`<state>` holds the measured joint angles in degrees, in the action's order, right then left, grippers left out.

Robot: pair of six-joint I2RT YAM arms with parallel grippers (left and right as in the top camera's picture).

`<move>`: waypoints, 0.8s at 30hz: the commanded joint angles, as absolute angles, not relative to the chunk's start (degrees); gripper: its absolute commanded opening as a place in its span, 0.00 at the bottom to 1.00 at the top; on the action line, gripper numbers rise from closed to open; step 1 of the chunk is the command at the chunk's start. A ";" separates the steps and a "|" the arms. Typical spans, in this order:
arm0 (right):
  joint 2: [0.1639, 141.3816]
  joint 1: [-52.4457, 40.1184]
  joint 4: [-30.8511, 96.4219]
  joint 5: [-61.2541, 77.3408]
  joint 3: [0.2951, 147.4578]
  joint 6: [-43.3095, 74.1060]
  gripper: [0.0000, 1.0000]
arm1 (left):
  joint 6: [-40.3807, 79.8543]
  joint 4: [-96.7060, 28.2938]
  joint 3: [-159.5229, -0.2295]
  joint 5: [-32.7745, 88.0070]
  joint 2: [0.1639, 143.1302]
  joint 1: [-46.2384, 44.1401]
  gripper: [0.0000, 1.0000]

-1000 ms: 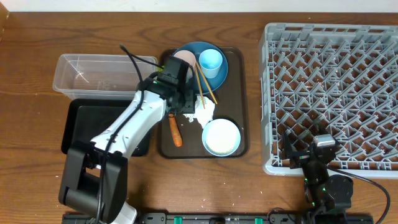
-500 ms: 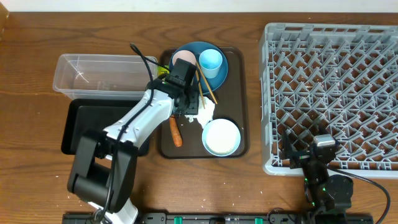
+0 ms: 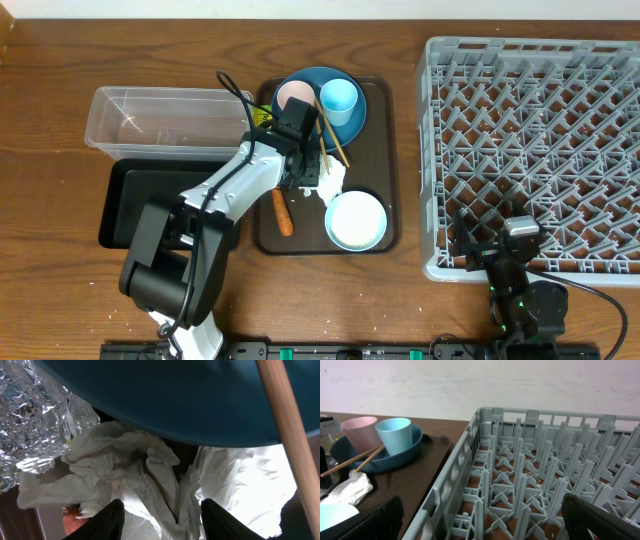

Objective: Sort waste into correct bins and load items into the dishwasher rack
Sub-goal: 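Close the left gripper on the crumpled foil and lift it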

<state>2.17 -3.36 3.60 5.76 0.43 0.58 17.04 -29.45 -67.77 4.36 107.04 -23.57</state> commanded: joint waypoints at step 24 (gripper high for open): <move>1.78 -3.66 3.75 5.82 0.32 -0.08 0.99 | 16.36 -31.27 -67.46 3.49 91.35 -23.53 0.06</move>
